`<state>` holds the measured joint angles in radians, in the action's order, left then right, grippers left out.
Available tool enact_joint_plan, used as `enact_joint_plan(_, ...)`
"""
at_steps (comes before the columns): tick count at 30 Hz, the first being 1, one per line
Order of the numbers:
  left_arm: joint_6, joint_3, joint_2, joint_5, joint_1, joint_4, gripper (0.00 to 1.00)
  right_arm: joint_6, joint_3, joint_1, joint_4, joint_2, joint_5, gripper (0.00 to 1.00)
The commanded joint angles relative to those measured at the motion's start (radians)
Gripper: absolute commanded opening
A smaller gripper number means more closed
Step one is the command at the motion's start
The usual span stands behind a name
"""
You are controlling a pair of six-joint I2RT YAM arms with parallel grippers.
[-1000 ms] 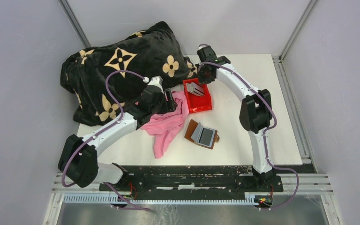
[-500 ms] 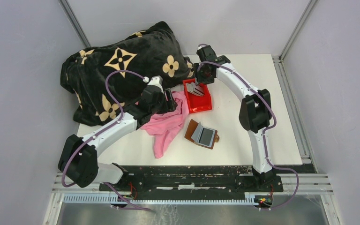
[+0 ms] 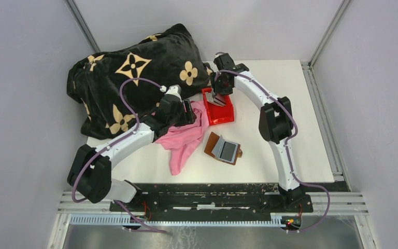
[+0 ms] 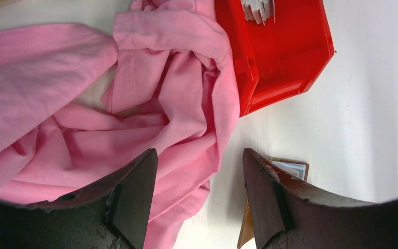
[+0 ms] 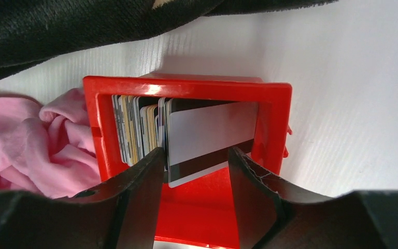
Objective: Put the credit cards into the card holder
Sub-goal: Pick up the credit card from the storage box.
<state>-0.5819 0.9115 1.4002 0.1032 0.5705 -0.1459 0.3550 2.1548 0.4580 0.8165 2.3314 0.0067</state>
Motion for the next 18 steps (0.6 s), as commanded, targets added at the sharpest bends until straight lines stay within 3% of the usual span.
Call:
enact_joint_plan(1,0.03,0.045,0.012,0.01,-0.01,0.048,0.68,0.017,0.073,0.006,-0.019,0.029,-0.033,0.56)
enact_joint_plan(8,0.034,0.045,0.025,-0.01,-0.022,0.06,0.68,0.032,0.134,0.006,0.018,0.087,-0.063,0.59)
enact_joint_plan(12,0.034,0.042,0.029,-0.025,-0.029,0.07,0.68,0.051,0.14,0.004,0.026,0.105,-0.107,0.55)
enact_joint_plan(18,0.032,0.041,0.03,-0.04,-0.034,0.078,0.68,0.081,0.099,-0.001,-0.006,0.084,-0.171,0.37)
